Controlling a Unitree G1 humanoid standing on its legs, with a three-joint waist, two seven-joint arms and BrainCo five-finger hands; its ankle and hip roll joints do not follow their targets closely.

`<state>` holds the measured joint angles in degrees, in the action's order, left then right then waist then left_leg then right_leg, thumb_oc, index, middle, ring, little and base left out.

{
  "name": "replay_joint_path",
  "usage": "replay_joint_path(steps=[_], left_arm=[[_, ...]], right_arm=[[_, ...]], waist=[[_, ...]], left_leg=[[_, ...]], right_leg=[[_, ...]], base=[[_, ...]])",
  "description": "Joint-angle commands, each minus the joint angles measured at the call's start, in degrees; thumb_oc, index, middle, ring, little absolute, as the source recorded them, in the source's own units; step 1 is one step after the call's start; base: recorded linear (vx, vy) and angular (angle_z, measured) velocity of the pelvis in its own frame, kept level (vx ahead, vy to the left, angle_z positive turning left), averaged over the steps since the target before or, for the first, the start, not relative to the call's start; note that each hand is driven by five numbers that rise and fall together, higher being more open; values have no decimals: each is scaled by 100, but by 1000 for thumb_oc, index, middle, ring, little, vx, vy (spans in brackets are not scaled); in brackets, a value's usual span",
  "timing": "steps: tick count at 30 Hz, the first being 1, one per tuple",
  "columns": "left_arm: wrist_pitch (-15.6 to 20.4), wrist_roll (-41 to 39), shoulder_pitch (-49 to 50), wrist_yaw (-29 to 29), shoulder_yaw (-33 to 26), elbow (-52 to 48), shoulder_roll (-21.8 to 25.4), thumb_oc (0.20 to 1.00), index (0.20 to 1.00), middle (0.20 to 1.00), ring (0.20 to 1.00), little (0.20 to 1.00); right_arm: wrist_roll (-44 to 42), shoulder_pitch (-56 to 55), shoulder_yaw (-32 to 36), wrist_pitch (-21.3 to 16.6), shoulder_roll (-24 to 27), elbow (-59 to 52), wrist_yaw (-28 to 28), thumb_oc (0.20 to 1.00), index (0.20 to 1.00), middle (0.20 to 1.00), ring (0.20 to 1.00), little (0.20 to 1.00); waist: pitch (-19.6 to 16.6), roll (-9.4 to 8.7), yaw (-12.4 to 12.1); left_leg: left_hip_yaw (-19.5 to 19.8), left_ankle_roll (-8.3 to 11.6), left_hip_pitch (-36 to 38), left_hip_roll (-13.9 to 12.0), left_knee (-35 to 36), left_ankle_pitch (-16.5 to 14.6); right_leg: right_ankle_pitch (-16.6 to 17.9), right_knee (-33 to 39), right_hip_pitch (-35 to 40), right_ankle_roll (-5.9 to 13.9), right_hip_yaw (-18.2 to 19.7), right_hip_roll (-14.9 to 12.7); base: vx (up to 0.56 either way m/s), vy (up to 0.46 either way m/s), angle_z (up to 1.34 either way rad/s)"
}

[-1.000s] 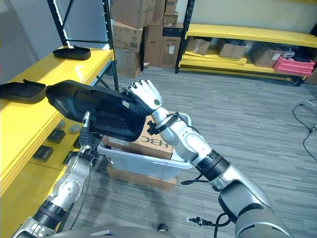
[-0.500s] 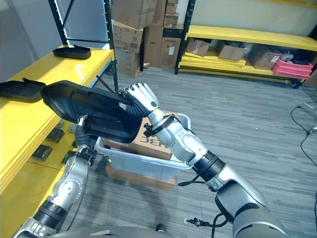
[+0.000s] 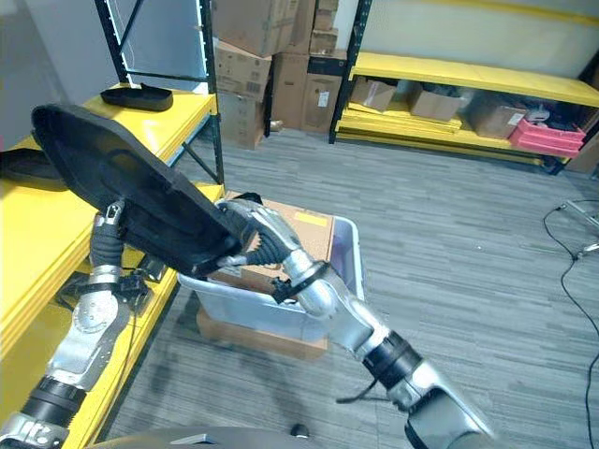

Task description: Move parts from the plastic box to the shelf.

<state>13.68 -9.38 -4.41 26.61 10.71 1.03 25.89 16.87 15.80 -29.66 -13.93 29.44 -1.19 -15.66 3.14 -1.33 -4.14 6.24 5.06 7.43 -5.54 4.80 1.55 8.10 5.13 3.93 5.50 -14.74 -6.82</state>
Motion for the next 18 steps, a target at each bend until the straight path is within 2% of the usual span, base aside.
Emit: replay_joint_path(steps=[1, 4, 6, 7, 8, 11, 13, 14, 15, 16, 17, 18], left_arm=[[14, 1647, -346, 345, -286, -271, 362, 200, 200, 200, 200, 200], [-124, 2516, -79, 554, -658, -347, 592, 200, 200, 200, 200, 200], [-134, 2604, -47, 582, -715, -335, 604, 200, 200, 200, 200, 200], [-158, 2746, -8, 624, -841, -315, 613, 200, 200, 200, 200, 200], [-159, 2750, -2, 624, -839, -319, 616, 200, 200, 200, 200, 200], [-77, 2734, 88, 538, -1008, -442, 622, 200, 200, 200, 200, 200], [11, 2617, 83, 386, -1054, -581, 602, 200, 200, 200, 200, 200], [6, 2614, 80, 380, -1060, -591, 607, 200, 200, 200, 200, 200], [118, 2374, 87, 141, -1072, -729, 538, 200, 200, 200, 200, 200], [113, 2365, 88, 128, -1081, -742, 548, 200, 200, 200, 200, 200], [284, 1987, 169, -19, -1153, -917, 450, 200, 200, 200, 200, 200], [331, 1878, 212, -47, -1181, -981, 401, 200, 200, 200, 200, 200]], right_arm=[[-294, 159, 173, -284, 36, -52, -277, 1000, 1000, 1000, 1000, 1000], [-513, -614, 614, -232, 23, 604, -170, 1000, 1000, 1000, 1000, 1000], [-599, -753, 688, -212, -6, 823, -125, 1000, 1000, 1000, 1000, 1000], [-742, -1035, 798, -123, -104, 1394, -29, 1000, 1000, 1000, 1000, 1000], [-743, -1028, 793, -141, -112, 1419, -31, 1000, 1000, 1000, 1000, 1000], [-1193, -1287, 842, 28, -392, 2607, 325, 1000, 1000, 1000, 1000, 1000], [-2075, -1409, 893, 185, -738, 3507, 790, 1000, 1000, 1000, 1000, 1000], [-2087, -1390, 893, 171, -742, 3529, 798, 1000, 1000, 1000, 1000, 1000], [-2832, -1406, 1009, 367, -1134, 4556, 1180, 1000, 1000, 1000, 1000, 1000], [-2841, -1374, 1007, 342, -1148, 4602, 1191, 1000, 1000, 1000, 1000, 1000], [-2579, -1277, 968, 532, -1392, 5711, 1249, 1000, 1000, 1000, 1000, 1000], [-2475, -1227, 994, 584, -1466, 6054, 1238, 1000, 1000, 1000, 1000, 1000]], waist=[[31, -48, -4], [45, -43, -7], [37, -43, -7], [53, -41, -9], [46, -45, -8], [71, -50, -59], [88, -47, -120], [85, -69, -111], [107, -63, -225], [108, -78, -216], [138, -93, -391], [148, -103, -466]], left_leg=[[73, -106, 257, -32, 7, -697], [84, -93, 244, -35, 13, -699], [91, -90, 241, -35, 13, -700], [104, -82, 231, -31, 11, -698], [107, -82, 229, -32, 11, -699], [145, -62, 217, -23, -2, -710], [179, -44, 224, -34, -23, -738], [189, -52, 198, -7, -18, -704], [255, -35, 171, 4, -77, -711], [265, -38, 153, 13, -90, -713], [354, -9, 80, 32, -202, -745], [396, 3, 48, 37, -256, -763]], right_leg=[[-694, -39, 314, 324, -246, -332], [-698, -38, 304, 339, -275, -337], [-697, -38, 298, 340, -280, -339], [-696, -39, 294, 346, -304, -345], [-697, -37, 294, 346, -307, -345], [-701, -36, 312, 345, -337, -346], [-732, -46, 346, 339, -371, -339], [-707, -37, 327, 344, -378, -363], [-717, -47, 357, 333, -430, -368], [-716, -46, 351, 335, -438, -376], [-741, -49, 397, 318, -523, -373], [-750, -45, 418, 310, -565, -371]], base=[[0, 0, 0], [0, 0, 0], [4, -3, 2], [7, -6, 3], [7, -8, 3], [0, 0, 0], [4, -6, 2], [25, -26, 5], [7, -11, 4], [49, -52, 16], [43, -52, 22], [44, -54, 30]])
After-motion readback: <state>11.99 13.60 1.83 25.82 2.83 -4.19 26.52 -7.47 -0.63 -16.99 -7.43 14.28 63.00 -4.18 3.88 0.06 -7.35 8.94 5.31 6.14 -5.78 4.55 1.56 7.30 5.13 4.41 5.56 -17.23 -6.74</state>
